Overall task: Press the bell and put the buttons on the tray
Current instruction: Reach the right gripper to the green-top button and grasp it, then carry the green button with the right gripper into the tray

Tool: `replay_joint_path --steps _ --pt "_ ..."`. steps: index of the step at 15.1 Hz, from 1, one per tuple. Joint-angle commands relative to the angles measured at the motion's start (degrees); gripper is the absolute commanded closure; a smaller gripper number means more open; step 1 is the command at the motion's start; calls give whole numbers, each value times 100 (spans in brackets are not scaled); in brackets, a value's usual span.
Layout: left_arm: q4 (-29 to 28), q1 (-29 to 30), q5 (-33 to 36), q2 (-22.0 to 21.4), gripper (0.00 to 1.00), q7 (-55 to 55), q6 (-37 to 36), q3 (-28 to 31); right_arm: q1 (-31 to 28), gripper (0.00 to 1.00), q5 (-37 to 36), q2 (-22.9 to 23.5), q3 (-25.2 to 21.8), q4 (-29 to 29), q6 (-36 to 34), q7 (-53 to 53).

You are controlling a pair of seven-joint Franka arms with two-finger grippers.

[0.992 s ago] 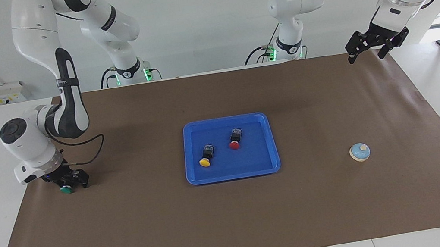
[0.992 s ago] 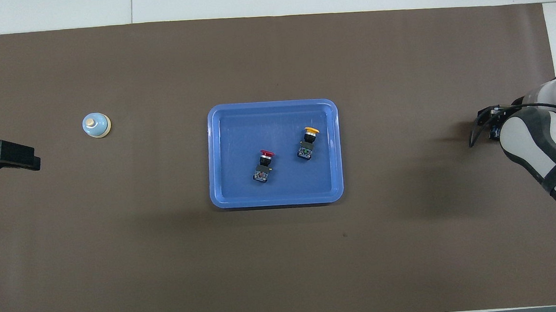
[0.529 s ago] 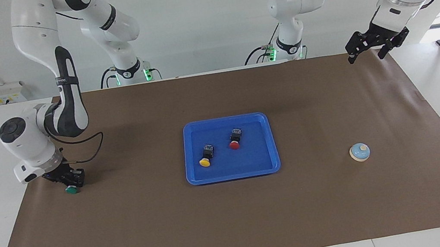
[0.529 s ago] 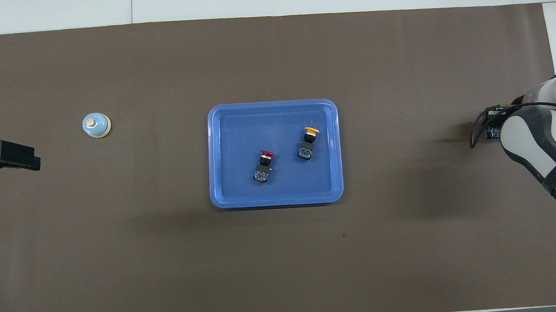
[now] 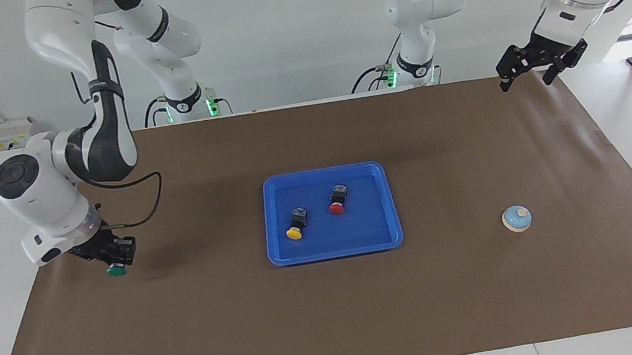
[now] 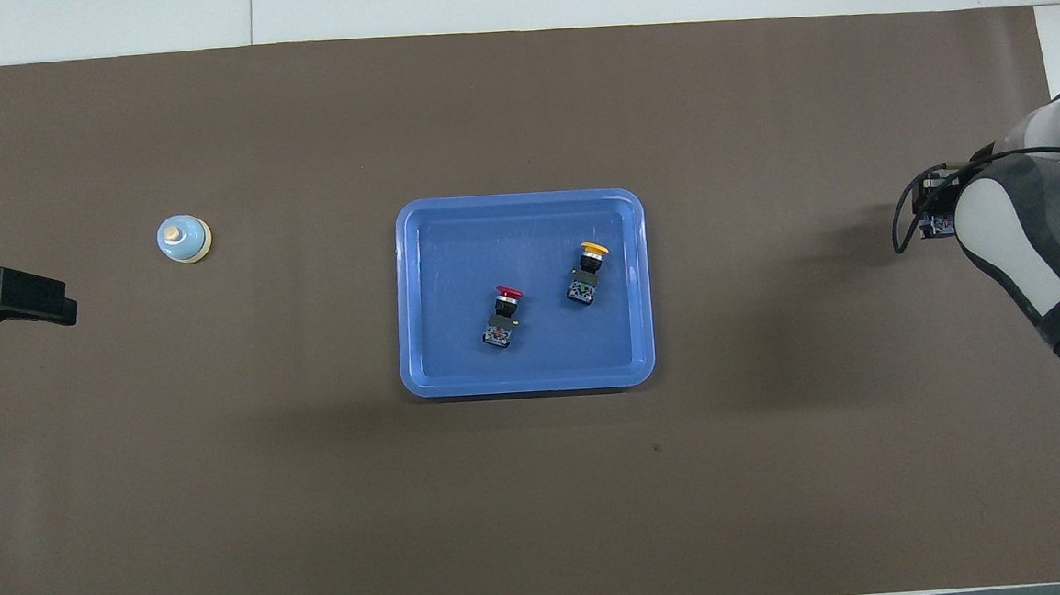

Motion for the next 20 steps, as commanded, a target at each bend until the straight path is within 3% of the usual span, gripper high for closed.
replay_joint_path --steps 1,7,12,16,20 --pt "-70 10 -58 -96 0 -50 -37 12 770 100 200 520 -6 1073 -689 1072" --pt "-70 10 -58 -96 0 -50 -37 12 2704 100 561 994 -15 1989 -639 3675" --pt "-70 10 -58 -96 0 -50 -37 12 3716 100 579 1346 -15 2087 -315 4318" --pt "-70 10 -58 -96 0 -50 -37 12 4043 100 667 1435 -6 2017 73 4469" --pt "-70 10 -58 -96 0 -50 -37 12 4253 100 694 1417 -6 1578 476 4495"
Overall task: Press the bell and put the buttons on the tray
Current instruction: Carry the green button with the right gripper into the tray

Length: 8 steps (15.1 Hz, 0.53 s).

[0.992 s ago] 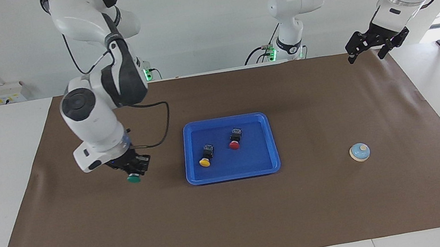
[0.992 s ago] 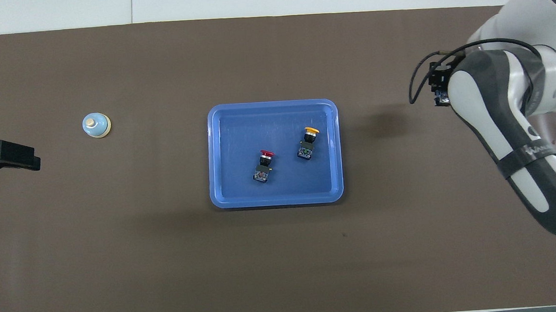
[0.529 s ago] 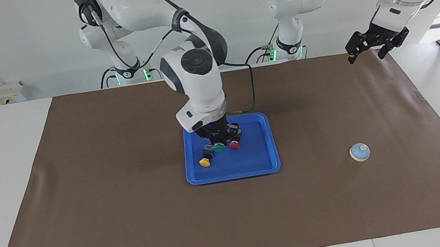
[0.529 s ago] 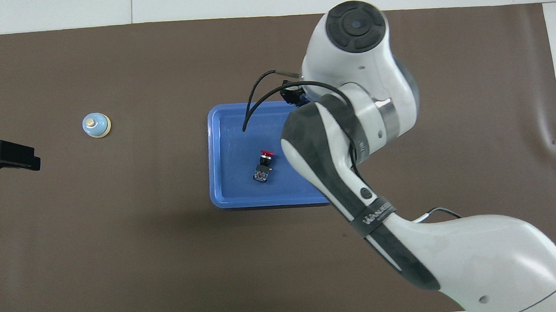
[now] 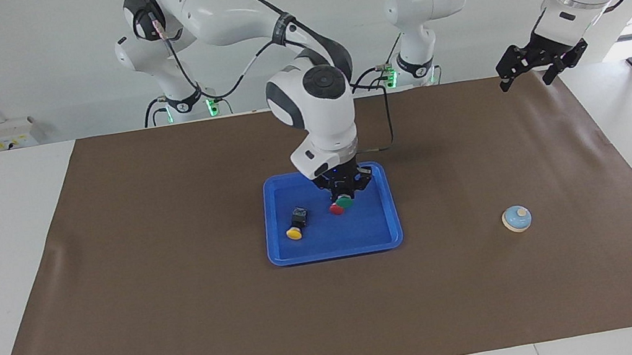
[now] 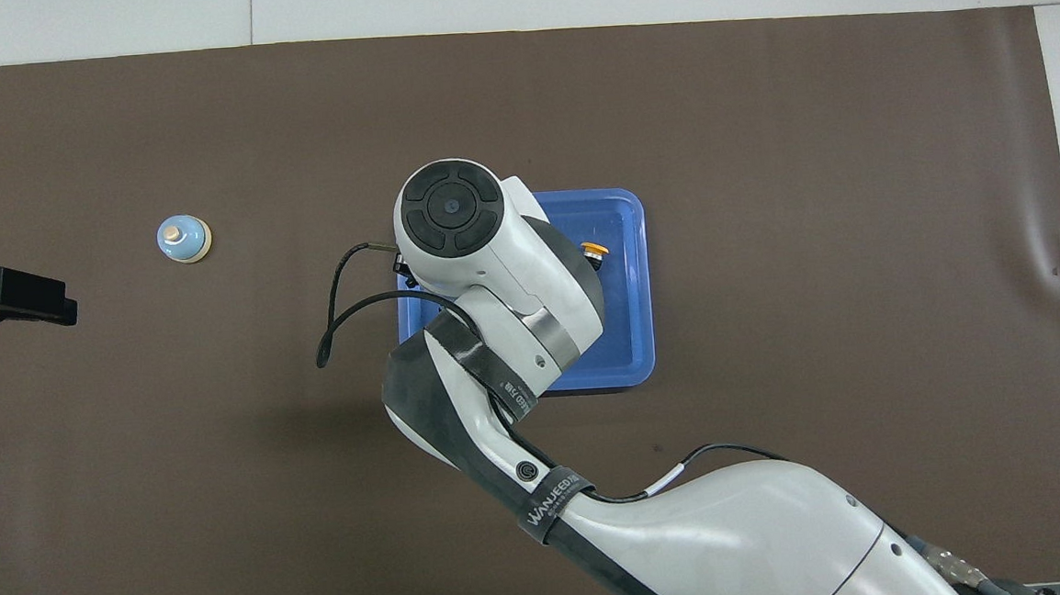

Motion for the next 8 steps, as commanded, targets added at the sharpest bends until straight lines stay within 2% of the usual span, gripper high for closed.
replay_joint_path --steps 1,4,8 --pt "-70 10 -58 -96 0 -50 -37 12 169 100 146 -3 -36 -341 363 58" --pt "-70 10 -58 -96 0 -50 -37 12 204 100 119 -12 -36 -746 819 50" --pt "-70 10 -58 -96 0 -50 -37 12 301 100 93 -3 -36 -1036 1101 50"
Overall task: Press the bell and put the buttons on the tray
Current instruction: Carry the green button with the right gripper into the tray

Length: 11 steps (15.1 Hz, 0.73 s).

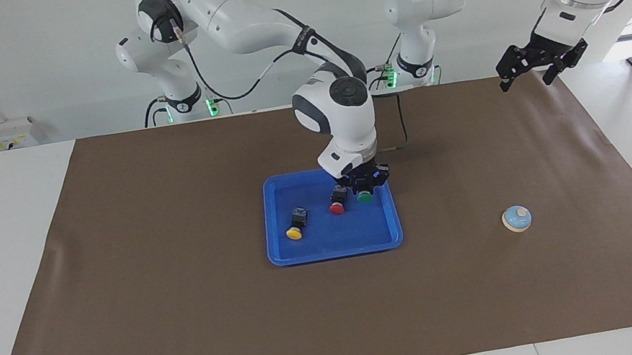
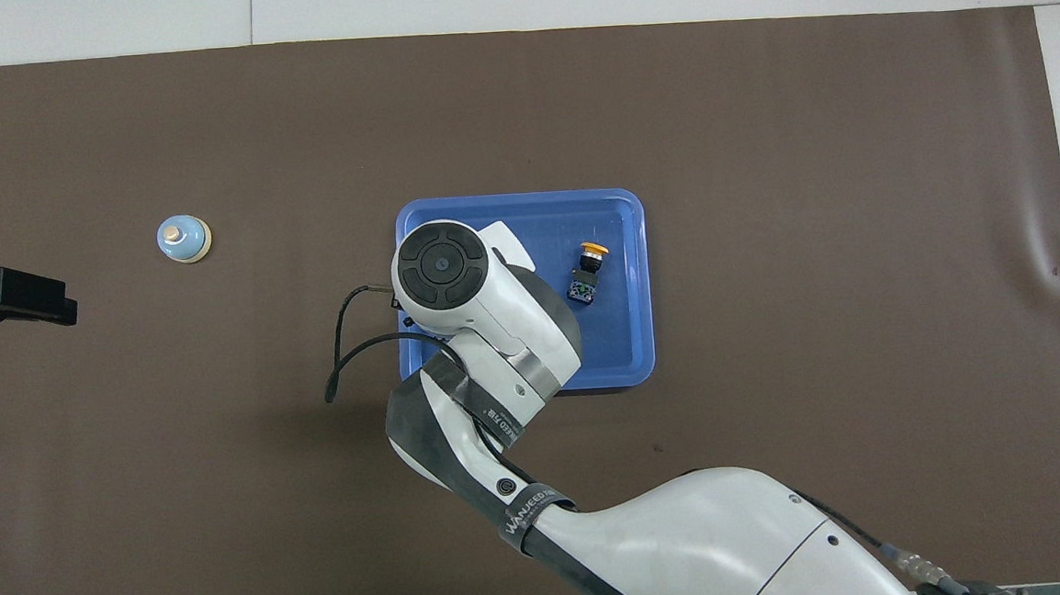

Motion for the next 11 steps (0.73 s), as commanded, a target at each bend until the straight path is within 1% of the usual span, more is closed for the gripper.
replay_joint_path --steps 1,5,7,8,9,10,11 --pt "-70 10 -58 -96 0 -50 -37 11 157 100 80 -90 -35 -315 351 49" --pt "-70 10 -58 -96 0 -50 -37 11 280 100 98 -64 -35 -386 475 84" --pt "-70 10 -58 -96 0 -50 -37 11 290 100 89 -55 -36 -465 650 145" --pt "-70 10 -58 -96 0 -50 -37 11 290 94 89 -55 -44 -518 738 207" --pt "-70 10 -58 -96 0 -50 -37 11 307 31 89 -55 -44 -518 739 216" --pt "-70 10 -58 -96 0 -50 -37 11 316 0 81 -55 -44 -518 713 225" --pt "-70 10 -58 -96 0 -50 -37 11 316 0 80 -55 -44 -509 695 277"
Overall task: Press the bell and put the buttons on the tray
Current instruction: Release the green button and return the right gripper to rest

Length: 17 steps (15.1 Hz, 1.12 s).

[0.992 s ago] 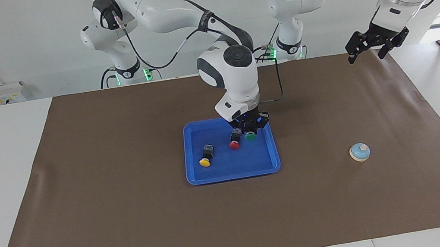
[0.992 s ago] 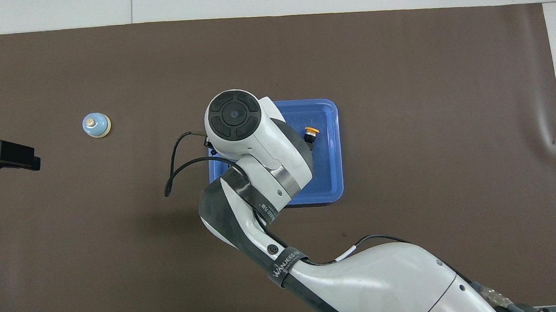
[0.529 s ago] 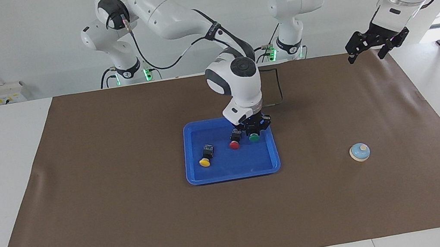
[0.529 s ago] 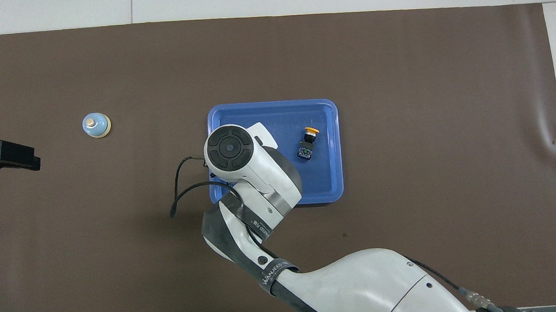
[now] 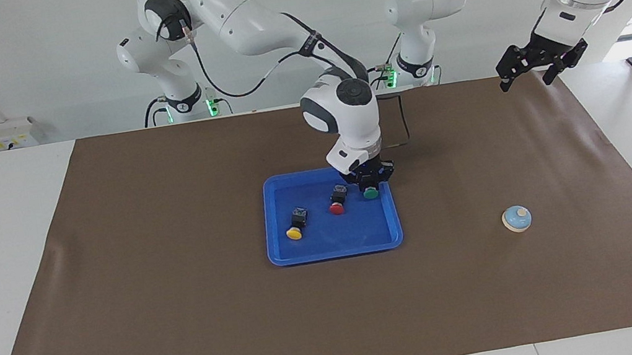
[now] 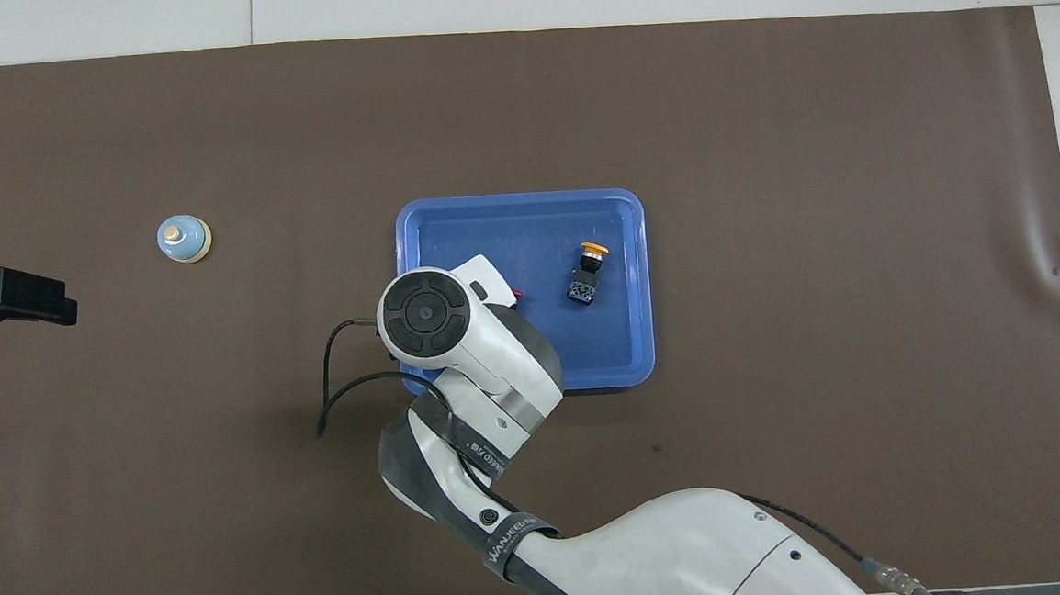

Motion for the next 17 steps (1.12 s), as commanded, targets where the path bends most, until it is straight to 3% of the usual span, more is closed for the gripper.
replay_joint_path --steps 1,4,9,13,17 --pt "-70 10 -58 -96 0 -50 -37 12 43 0 80 -74 -42 -84 35 244" --pt "-70 10 -58 -96 0 -50 -37 12 17 0 80 -100 -68 57 -237 341" --pt "-70 10 -58 -96 0 -50 -37 20 -369 0 63 -408 -305 654 -1501 254" --pt "-70 10 -58 -96 0 -50 -37 12 -1036 0 63 -750 -305 716 -1951 -26" --pt "-70 10 -58 -96 0 -50 -37 12 -1976 0 63 -1154 -305 664 -2417 -1132"
